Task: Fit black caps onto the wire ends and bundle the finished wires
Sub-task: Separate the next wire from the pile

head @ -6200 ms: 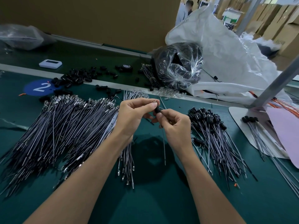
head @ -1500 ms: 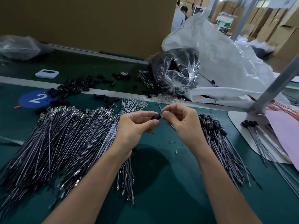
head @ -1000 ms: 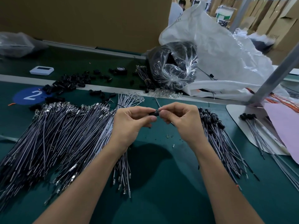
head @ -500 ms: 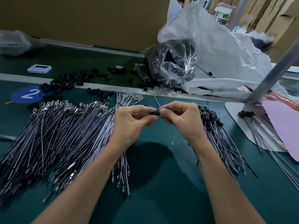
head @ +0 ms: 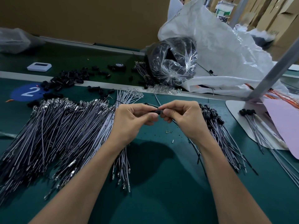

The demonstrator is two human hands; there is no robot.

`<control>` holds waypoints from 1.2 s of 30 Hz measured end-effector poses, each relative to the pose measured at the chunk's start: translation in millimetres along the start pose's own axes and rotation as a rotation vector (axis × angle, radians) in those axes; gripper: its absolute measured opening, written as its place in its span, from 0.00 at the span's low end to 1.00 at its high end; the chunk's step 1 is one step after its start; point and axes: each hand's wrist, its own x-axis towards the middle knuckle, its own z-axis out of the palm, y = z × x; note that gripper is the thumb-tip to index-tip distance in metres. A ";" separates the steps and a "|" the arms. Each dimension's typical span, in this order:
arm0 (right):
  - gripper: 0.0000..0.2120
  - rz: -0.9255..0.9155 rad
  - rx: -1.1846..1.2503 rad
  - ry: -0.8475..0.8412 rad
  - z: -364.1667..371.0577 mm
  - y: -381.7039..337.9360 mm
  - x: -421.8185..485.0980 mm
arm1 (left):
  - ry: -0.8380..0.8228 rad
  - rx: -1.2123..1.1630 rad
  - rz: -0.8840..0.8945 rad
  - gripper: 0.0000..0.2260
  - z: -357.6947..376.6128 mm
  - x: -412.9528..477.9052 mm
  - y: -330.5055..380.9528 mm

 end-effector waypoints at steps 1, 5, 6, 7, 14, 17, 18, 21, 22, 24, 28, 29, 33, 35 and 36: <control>0.11 0.003 0.003 -0.002 0.6 0.8 -0.4 | -0.005 0.006 -0.002 0.08 -0.1 -0.7 -0.2; 0.10 0.026 0.109 0.005 4.2 1.8 -1.2 | 0.002 -0.020 0.011 0.08 1.0 -1.7 0.7; 0.11 0.032 0.142 0.006 4.8 2.2 -1.2 | 0.002 -0.034 0.013 0.08 1.2 -1.4 1.1; 0.11 0.037 0.162 0.004 5.3 2.6 -1.4 | -0.003 -0.042 0.010 0.08 1.5 -1.1 1.4; 0.12 0.041 0.152 -0.026 3.3 4.1 -2.8 | -0.056 0.001 0.015 0.10 1.2 -3.4 4.3; 0.12 0.049 0.146 -0.030 2.8 3.8 -1.7 | -0.059 0.020 0.017 0.10 0.8 -3.5 5.1; 0.12 0.049 0.147 -0.026 3.7 3.6 -1.8 | -0.052 0.016 0.014 0.10 1.3 -3.4 4.8; 0.10 0.039 0.160 0.005 6.4 3.0 -2.0 | -0.023 -0.028 -0.023 0.08 2.5 -2.9 3.6; 0.10 0.029 0.141 0.021 6.7 2.7 -1.7 | -0.025 -0.030 -0.037 0.07 3.3 -2.0 3.1; 0.10 -0.001 0.069 0.065 6.2 2.5 -1.6 | -0.036 0.001 -0.047 0.07 4.9 -0.6 2.5; 0.09 -0.097 -0.139 0.124 6.2 3.3 -1.3 | -0.022 0.112 -0.025 0.09 6.1 1.5 0.3; 0.09 -0.105 -0.164 0.113 6.7 3.5 -1.4 | -0.020 0.127 -0.024 0.09 5.5 1.7 -0.7; 0.07 -0.014 -0.022 0.084 5.6 4.4 -0.5 | -0.008 0.128 0.005 0.09 3.2 2.7 -2.6; 0.06 0.019 0.063 0.085 4.9 4.8 0.2 | -0.005 0.121 0.012 0.10 2.8 3.4 -2.4; 0.05 0.020 0.079 0.074 5.1 5.2 0.3 | -0.016 0.113 0.009 0.11 2.5 3.5 -2.4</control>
